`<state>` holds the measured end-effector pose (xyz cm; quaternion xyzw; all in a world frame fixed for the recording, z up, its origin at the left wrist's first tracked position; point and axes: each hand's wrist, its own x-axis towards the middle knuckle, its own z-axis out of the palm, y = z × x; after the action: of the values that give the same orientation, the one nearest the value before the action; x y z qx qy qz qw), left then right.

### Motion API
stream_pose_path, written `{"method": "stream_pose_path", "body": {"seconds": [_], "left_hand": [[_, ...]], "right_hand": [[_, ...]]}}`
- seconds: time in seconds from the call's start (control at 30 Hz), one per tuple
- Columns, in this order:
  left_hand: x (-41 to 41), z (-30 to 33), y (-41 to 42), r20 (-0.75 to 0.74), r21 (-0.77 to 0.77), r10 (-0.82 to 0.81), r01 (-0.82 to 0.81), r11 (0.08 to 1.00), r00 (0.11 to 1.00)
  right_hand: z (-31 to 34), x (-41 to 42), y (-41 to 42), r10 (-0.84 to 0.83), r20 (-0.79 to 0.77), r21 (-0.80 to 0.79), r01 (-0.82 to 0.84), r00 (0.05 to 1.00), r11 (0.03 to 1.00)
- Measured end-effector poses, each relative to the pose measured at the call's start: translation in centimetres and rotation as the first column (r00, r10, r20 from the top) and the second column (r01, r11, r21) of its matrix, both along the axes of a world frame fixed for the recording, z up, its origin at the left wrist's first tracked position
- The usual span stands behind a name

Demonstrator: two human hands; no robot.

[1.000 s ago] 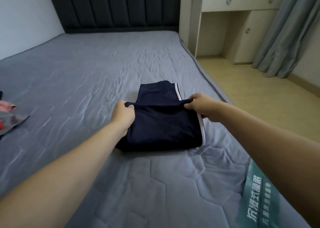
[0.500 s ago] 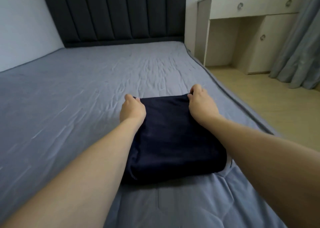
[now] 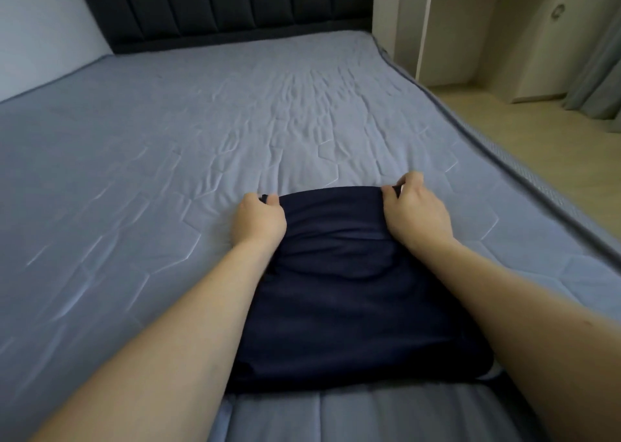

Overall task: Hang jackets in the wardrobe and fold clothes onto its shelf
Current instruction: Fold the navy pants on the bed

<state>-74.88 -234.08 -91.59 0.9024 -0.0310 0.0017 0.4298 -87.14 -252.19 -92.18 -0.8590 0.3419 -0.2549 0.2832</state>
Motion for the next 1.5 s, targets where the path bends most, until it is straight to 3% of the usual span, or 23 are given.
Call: {"method": "stream_pose_path", "body": {"seconds": [0.07, 0.13, 0.17, 0.23, 0.3, 0.33, 0.4, 0.43, 0.47, 0.5, 0.53, 0.6, 0.67, 0.77, 0.83, 0.9, 0.97, 1.03, 1.07, 1.13, 1.27, 1.33, 1.5], "left_hand": [[0.1, 0.5, 1.2, -0.1, -0.129, -0.035, 0.022, 0.991, 0.994], [-0.5, 0.8, 2.9, -0.178, -0.146, -0.09, 0.064, 0.987, 0.98], [-1.0, 1.0, 3.7, -0.202, -0.14, -0.115, 0.087, 0.986, 0.973], [-2.0, 1.3, 4.7, -0.24, -0.163, -0.172, 0.135, 0.977, 0.955], [-2.7, 2.2, 4.8, -0.25, -0.142, -0.188, 0.156, 0.978, 0.95], [-3.1, 3.0, 4.6, -0.225, -0.041, -0.171, 0.166, 0.985, 0.959], [-5.6, 4.6, 4.5, -0.042, 0.366, -0.206, 0.207, 0.907, 0.978], [-7.7, 4.6, 4.8, 0.127, 0.508, -0.315, 0.211, 0.835, 0.941], [-10.2, 4.1, 5.5, 0.282, 0.57, -0.452, 0.231, 0.788, 0.846], [-13.0, 3.2, 6.3, 0.345, 0.614, -0.568, 0.278, 0.739, 0.747], [-15.7, 2.1, 7.2, 0.333, 0.667, -0.648, 0.314, 0.675, 0.685], [-18.6, 0.0, 8.9, 0.158, 0.771, -0.704, 0.359, 0.526, 0.692], [-18.6, -1.1, 9.7, 0.118, 0.769, -0.636, 0.335, 0.545, 0.763], [-17.9, -1.0, 9.5, 0.187, 0.66, -0.528, 0.292, 0.692, 0.828], [-17.5, -0.4, 9.6, 0.161, 0.442, -0.334, 0.235, 0.866, 0.929], [-16.7, 0.8, 9.7, 0.059, 0.188, -0.143, 0.129, 0.974, 0.988], [-15.9, 2.7, 9.7, -0.169, -0.14, -0.092, 0.069, 0.988, 0.981], [-15.8, 4.7, 9.6, -0.422, -0.486, -0.206, -0.028, 0.874, 0.883], [-16.1, 5.6, 9.9, -0.497, -0.542, -0.256, -0.066, 0.838, 0.829], [-17.3, 7.1, 11.5, -0.594, -0.523, -0.321, -0.051, 0.851, 0.738], [-19.6, 7.4, 16.7, -0.695, -0.455, -0.372, 0.024, 0.89, 0.615], [-20.3, 6.8, 17.8, -0.713, -0.465, -0.361, -0.02, 0.885, 0.602], [-19.5, 10.9, 17.1, -0.693, -0.428, -0.272, -0.078, 0.9, 0.667]], "right_hand": [[0.9, -0.6, 0.1, 0.051, -0.046, 0.124, -0.045, 0.998, 0.991], [2.1, -1.2, 0.6, 0.103, -0.118, 0.293, -0.064, 0.988, 0.954], [2.7, -1.6, 1.0, 0.115, -0.179, 0.302, -0.057, 0.977, 0.952], [3.5, -2.5, 2.5, 0.098, -0.374, 0.056, -0.083, 0.922, 0.995], [3.8, -3.6, 4.1, 0.086, -0.488, -0.207, -0.212, 0.868, 0.955], [3.6, -4.1, 4.9, 0.128, -0.511, -0.218, -0.272, 0.85, 0.937], [2.4, -5.3, 6.0, 0.226, -0.525, -0.103, -0.325, 0.821, 0.94], [1.8, -5.9, 6.3, 0.254, -0.499, -0.062, -0.326, 0.828, 0.943], [1.3, -6.3, 6.4, 0.256, -0.464, -0.064, -0.321, 0.848, 0.945], [0.9, -6.4, 6.3, 0.245, -0.431, -0.092, -0.312, 0.869, 0.946], [0.7, -6.3, 6.2, 0.237, -0.408, -0.114, -0.307, 0.882, 0.945], [0.5, -6.0, 6.2, 0.247, -0.384, -0.124, -0.315, 0.89, 0.941], [0.6, -6.0, 6.6, 0.257, -0.318, -0.119, -0.308, 0.912, 0.944], [1.3, -7.3, 7.0, 0.167, -0.116, 0.004, -0.167, 0.979, 0.986], [2.2, -8.6, 7.0, 0.067, -0.079, 0.165, -0.054, 0.995, 0.985], [3.2, -9.9, 7.0, 0.035, -0.08, 0.37, -0.003, 0.996, 0.929], [4.4, -11.2, 7.2, 0.071, -0.062, 0.562, -0.024, 0.996, 0.827], [5.9, -12.4, 7.4, 0.135, -0.095, 0.726, -0.025, 0.986, 0.688], [6.6, -13.3, 7.7, 0.189, -0.128, 0.787, -0.016, 0.974, 0.617], [7.5, -15.3, 8.0, 0.299, -0.157, 0.868, -0.013, 0.941, 0.497], [7.5, -19.1, 8.4, 0.365, -0.057, 0.951, -0.061, 0.929, 0.304], [7.5, -19.6, 9.3, 0.371, -0.073, 0.954, -0.044, 0.926, 0.297], [12.6, -16.7, 13.0, 0.335, -0.172, 0.913, 0.022, 0.926, 0.408]]}}
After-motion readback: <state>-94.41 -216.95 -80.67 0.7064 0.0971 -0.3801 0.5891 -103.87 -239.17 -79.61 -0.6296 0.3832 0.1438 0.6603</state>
